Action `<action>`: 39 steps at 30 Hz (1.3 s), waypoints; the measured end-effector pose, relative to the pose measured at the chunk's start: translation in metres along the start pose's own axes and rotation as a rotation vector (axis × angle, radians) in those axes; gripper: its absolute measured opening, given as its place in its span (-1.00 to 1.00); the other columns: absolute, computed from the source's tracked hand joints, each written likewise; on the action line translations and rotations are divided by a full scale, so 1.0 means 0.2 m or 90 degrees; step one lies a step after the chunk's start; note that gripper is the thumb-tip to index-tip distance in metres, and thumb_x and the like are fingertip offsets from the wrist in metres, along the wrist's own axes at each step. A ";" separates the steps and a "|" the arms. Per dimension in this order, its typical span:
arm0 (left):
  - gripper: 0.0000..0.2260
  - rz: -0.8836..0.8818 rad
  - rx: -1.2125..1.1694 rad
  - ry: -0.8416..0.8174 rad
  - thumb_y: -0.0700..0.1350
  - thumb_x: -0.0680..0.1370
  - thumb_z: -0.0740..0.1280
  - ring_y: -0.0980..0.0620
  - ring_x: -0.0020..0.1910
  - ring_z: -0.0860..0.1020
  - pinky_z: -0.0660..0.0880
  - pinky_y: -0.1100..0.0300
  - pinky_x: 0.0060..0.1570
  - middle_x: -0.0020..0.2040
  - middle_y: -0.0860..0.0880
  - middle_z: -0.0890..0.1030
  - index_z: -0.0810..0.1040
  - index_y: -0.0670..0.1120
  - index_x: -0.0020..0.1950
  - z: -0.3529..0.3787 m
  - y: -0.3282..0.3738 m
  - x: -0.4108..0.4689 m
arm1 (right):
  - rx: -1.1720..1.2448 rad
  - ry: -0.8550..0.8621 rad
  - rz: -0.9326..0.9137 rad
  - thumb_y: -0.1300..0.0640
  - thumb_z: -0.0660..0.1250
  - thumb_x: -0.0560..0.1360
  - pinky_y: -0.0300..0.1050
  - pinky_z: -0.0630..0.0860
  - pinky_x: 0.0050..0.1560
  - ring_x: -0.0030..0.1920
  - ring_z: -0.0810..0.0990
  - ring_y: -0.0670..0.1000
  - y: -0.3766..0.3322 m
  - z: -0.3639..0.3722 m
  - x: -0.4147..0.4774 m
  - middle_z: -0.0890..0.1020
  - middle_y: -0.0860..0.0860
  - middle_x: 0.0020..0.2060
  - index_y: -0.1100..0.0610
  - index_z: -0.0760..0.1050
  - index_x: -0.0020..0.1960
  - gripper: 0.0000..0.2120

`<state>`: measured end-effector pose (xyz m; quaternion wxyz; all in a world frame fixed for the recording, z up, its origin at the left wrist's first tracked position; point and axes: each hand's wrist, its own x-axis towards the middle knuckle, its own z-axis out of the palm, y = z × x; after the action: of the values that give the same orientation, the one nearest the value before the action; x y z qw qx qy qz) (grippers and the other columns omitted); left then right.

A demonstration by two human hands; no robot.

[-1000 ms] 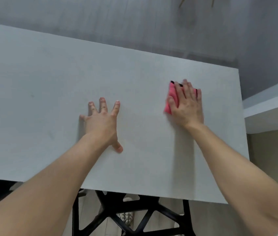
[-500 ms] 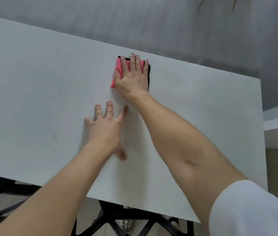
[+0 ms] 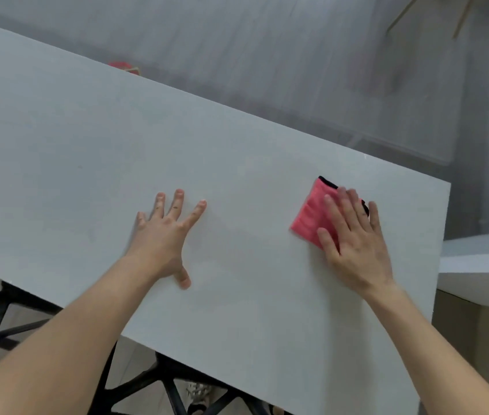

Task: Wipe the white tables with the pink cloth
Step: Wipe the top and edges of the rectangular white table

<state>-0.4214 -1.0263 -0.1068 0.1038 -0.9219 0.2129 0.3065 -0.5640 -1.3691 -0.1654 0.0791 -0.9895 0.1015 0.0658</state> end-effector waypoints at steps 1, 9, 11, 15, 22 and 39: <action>0.60 0.000 0.000 -0.002 0.35 0.10 0.74 -0.31 0.73 -0.30 0.12 -0.41 0.63 0.73 -0.08 -0.42 -0.53 0.30 0.63 0.00 0.00 0.00 | -0.010 -0.019 -0.045 -0.23 -0.11 0.75 0.17 -0.26 0.73 0.75 -0.22 -0.05 0.02 0.02 0.01 -0.12 -0.03 0.77 -0.05 -0.08 0.78 -0.35; 0.61 -0.002 0.004 -0.005 0.29 0.11 0.76 -0.34 0.72 -0.31 0.11 -0.45 0.62 0.72 -0.11 -0.44 -0.54 0.26 0.63 0.01 -0.01 0.02 | 0.019 -0.004 -0.149 -0.15 -0.09 0.74 0.25 -0.28 0.71 0.76 -0.17 0.08 -0.77 0.04 0.91 -0.08 0.10 0.77 0.06 -0.03 0.79 -0.33; 0.61 -0.003 0.003 -0.007 0.27 0.12 0.76 -0.33 0.71 -0.33 0.09 -0.45 0.63 0.70 -0.10 -0.47 -0.56 0.28 0.61 0.02 -0.01 0.02 | -0.004 -0.025 -0.209 -0.12 -0.06 0.74 0.27 -0.27 0.71 0.76 -0.16 0.12 -1.07 0.03 1.14 -0.07 0.15 0.77 0.15 0.00 0.77 -0.33; 0.62 -0.008 -0.002 0.000 0.26 0.10 0.77 -0.30 0.72 -0.32 0.09 -0.41 0.62 0.71 -0.07 -0.46 -0.56 0.31 0.60 0.01 0.00 0.01 | -0.004 -0.045 -0.272 -0.12 -0.03 0.73 0.13 -0.23 0.73 0.76 -0.15 0.08 -1.24 0.00 1.30 -0.06 0.12 0.77 0.16 0.06 0.76 -0.32; 0.59 -0.018 0.000 -0.024 0.26 0.15 0.76 -0.30 0.71 -0.36 0.10 -0.43 0.63 0.69 -0.07 -0.49 -0.54 0.27 0.63 -0.01 0.01 0.00 | 0.051 -0.006 -0.152 -0.24 -0.02 0.73 0.05 -0.22 0.74 0.76 -0.15 -0.04 -0.36 -0.02 0.82 -0.04 0.00 0.77 0.01 0.06 0.78 -0.32; 0.62 -0.023 -0.015 -0.015 0.21 0.10 0.79 -0.27 0.72 -0.34 0.11 -0.45 0.62 0.71 -0.04 -0.47 -0.52 0.31 0.63 -0.02 0.02 0.01 | 0.008 -0.040 -0.258 -0.22 -0.09 0.74 0.12 -0.27 0.73 0.76 -0.17 0.07 -1.28 0.00 1.41 -0.09 0.09 0.77 0.07 -0.06 0.79 -0.31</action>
<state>-0.4199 -1.0325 -0.1050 0.1013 -0.9231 0.1910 0.3180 -0.2366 -1.1753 -0.1709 0.0997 -0.9867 -0.1016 0.0789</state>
